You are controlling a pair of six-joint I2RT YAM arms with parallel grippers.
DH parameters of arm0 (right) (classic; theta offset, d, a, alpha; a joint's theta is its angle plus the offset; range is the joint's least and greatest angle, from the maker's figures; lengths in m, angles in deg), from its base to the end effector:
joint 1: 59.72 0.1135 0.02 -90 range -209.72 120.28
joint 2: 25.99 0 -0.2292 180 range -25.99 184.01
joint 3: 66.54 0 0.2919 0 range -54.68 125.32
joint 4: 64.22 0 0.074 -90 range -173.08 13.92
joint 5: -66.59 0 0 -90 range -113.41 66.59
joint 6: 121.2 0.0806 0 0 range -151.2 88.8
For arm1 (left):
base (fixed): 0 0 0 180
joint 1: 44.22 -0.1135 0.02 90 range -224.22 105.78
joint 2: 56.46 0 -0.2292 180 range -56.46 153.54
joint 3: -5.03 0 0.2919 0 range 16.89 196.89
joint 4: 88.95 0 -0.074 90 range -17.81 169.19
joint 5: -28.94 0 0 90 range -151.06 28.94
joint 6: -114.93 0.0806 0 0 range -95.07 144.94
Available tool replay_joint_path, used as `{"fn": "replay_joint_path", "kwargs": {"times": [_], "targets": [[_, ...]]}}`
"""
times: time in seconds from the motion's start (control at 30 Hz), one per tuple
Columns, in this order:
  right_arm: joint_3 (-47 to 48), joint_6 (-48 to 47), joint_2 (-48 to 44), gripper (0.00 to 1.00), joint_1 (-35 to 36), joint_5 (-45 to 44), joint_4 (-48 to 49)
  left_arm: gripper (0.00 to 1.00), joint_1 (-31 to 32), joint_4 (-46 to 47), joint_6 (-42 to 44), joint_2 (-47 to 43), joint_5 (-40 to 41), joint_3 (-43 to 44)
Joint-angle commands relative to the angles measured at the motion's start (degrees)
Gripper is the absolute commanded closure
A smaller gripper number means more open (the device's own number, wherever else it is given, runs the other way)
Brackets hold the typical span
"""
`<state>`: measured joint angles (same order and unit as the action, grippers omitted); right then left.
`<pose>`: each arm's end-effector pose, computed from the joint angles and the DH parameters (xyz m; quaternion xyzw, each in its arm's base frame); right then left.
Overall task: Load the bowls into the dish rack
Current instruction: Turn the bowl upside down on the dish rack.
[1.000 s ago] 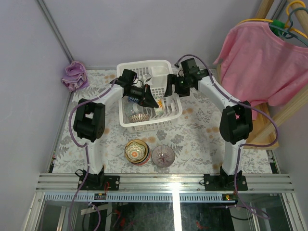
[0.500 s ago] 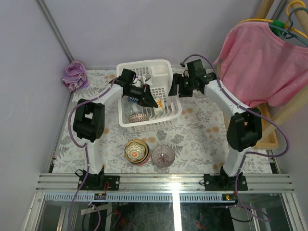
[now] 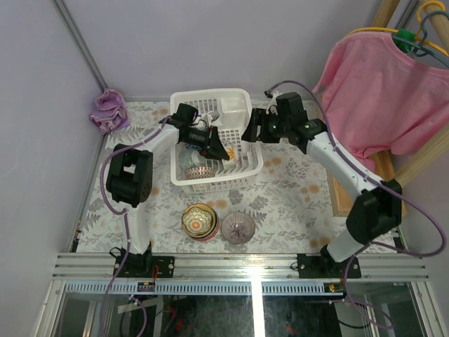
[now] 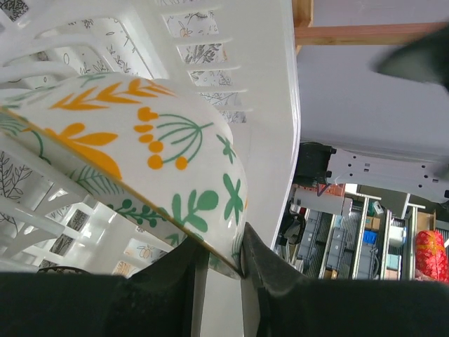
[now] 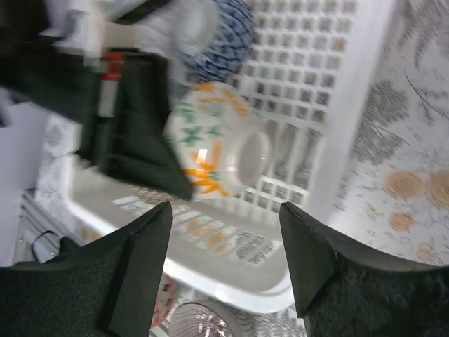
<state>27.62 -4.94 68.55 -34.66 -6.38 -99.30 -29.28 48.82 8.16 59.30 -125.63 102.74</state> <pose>0.4004 0.2133 0.2524 -0.0586 0.8797 0.3149 0.3515 0.4170 -0.1866 0.1352 0.1239 0.8192 -0.5559 0.0675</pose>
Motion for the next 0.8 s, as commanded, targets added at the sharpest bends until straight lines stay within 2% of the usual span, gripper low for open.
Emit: {"fn": "replay_joint_path", "kwargs": {"times": [0.0, 0.1, 0.37, 0.77], "targets": [[-0.99, 1.56, -9.48, 0.30, 2.31, 0.62, 7.77, 0.79, 0.13, -3.67, 1.50, 3.27, 10.49, -3.75], [-1.30, 3.68, -10.62, 0.29, 2.75, 1.95, 8.12, 0.79, -0.05, -1.97, 0.00, 2.58, 7.81, -4.64], [-3.97, 7.98, -8.02, 0.34, 4.65, 2.30, 10.38, 0.78, 0.05, -0.32, -0.55, 0.79, 8.59, -8.24], [-5.66, 9.11, -0.45, 0.38, 4.82, 3.10, 14.45, 0.68, -0.15, -3.02, 0.93, -0.42, 13.69, -8.48]]}}
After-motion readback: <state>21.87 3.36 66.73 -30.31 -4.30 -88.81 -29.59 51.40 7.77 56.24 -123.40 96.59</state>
